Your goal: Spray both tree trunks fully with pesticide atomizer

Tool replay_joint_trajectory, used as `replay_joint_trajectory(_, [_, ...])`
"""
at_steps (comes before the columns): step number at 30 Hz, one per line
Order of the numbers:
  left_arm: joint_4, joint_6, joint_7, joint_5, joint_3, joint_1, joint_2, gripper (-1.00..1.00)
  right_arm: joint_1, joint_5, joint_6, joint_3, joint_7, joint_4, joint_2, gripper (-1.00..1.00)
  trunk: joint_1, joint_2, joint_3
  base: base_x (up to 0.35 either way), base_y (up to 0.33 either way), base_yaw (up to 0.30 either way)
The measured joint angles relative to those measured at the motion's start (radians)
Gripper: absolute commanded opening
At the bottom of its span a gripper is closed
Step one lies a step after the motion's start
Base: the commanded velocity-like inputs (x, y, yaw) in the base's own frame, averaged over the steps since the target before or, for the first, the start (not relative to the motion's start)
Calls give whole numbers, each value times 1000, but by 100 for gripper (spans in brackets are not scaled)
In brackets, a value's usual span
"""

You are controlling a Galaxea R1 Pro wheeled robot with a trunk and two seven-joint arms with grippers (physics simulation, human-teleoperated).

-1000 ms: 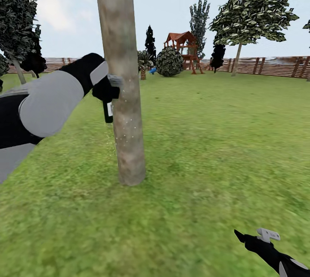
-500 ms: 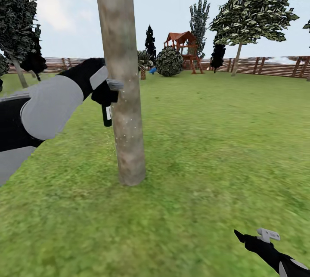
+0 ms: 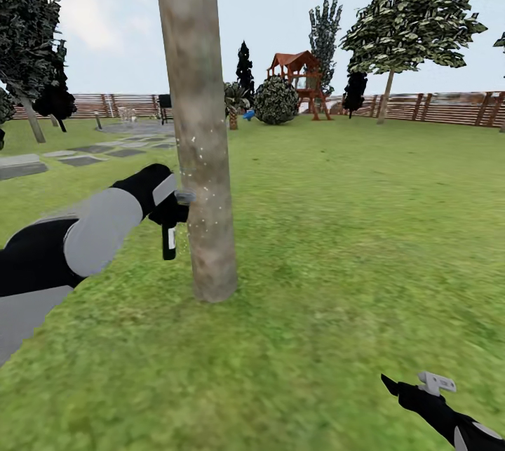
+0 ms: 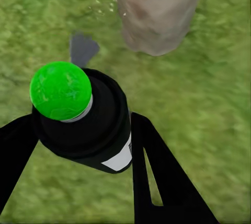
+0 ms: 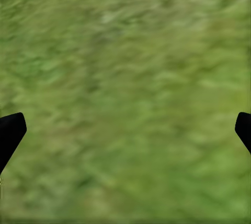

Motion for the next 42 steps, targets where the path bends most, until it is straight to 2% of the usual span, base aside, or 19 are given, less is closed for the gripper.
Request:
replay_joint_trajectory(3, [0, -5, 0, -2, 1, 61, 2, -100, 0, 0, 0, 0, 0, 2, 0, 100, 0, 0, 0, 0, 0, 0])
replay_joint_trajectory(10, [-2, -22, -3, -4, 0, 152, 1, -100, 0, 0, 0, 0, 0, 4, 0, 100, 0, 0, 0, 0, 0, 0])
replay_joint_trajectory(16, [-2, -75, -3, -5, -1, 234, 0, -100, 0, 0, 0, 0, 0, 4, 1, 100, 0, 0, 0, 0, 0, 0])
replay_joint_trajectory(20, [-2, -107, -3, -4, 0, 254, -1, -100, 0, 0, 0, 0, 1, 4, 1, 100, 0, 0, 0, 0, 0, 0])
replay_joint_trajectory(31, [-2, -204, -8, -1, 2, 368, -4, -100, 0, 0, 0, 0, 2, 2, 0, 100, 0, 0, 0, 0, 0, 0])
replay_joint_trajectory(33, [-2, -210, -9, -1, 1, 372, -4, -100, 0, 0, 0, 0, 2, 1, 0, 100, 0, 0, 0, 0, 0, 0])
replay_joint_trajectory(35, [-2, -236, -10, 1, 2, 384, -4, -100, 0, 0, 0, 0, 2, 1, 0, 100, 0, 0, 0, 0, 0, 0])
replay_joint_trajectory(38, [-2, -312, -11, 2, 3, 413, -3, -100, 0, 0, 0, 0, 2, 1, 0, 100, 0, 0, 0, 105, 0, 0])
replay_joint_trajectory(42, [-2, -344, -11, 4, 5, 420, -1, -100, 0, 0, 0, 0, 2, 1, 0, 100, 0, 0, 0, 284, 0, 140])
